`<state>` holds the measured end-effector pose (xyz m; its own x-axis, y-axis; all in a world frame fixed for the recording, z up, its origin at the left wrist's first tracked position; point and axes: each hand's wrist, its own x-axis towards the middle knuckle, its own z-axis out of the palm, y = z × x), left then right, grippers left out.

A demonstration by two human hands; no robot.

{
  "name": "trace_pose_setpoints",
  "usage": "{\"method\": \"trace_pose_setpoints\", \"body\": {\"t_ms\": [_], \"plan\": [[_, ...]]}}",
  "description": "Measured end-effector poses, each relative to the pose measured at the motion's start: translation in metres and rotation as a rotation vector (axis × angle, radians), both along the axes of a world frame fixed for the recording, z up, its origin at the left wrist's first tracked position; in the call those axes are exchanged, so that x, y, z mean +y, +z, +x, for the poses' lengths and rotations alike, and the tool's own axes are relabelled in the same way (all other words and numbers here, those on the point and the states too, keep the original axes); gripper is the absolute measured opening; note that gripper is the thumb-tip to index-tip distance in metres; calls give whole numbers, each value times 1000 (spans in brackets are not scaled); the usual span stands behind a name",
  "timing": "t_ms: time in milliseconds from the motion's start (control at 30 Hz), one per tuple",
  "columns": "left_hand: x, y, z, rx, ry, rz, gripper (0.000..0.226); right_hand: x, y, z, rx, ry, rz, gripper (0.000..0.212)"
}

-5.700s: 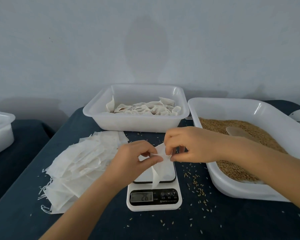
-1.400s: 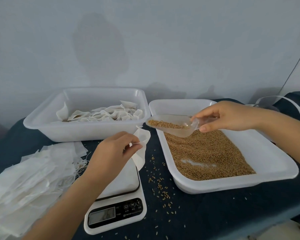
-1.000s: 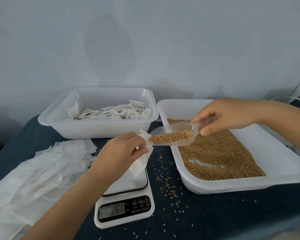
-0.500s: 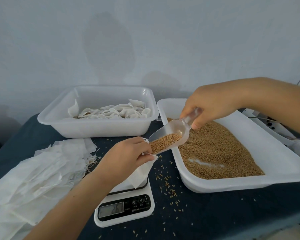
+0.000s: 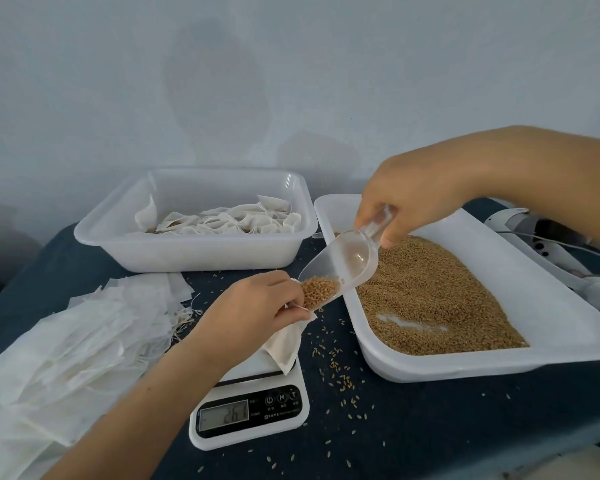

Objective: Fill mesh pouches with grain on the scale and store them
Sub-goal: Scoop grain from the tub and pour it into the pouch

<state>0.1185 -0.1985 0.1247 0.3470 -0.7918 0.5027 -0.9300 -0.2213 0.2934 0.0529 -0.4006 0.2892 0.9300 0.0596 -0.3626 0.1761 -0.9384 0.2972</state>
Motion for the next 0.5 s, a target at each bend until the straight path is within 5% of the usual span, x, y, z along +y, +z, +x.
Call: {"method": "trace_pose_setpoints", "body": {"t_ms": [500], "plan": [[1,-1,1,15,32,-27,19,17,12,8,-39,55,-117,46]]}}
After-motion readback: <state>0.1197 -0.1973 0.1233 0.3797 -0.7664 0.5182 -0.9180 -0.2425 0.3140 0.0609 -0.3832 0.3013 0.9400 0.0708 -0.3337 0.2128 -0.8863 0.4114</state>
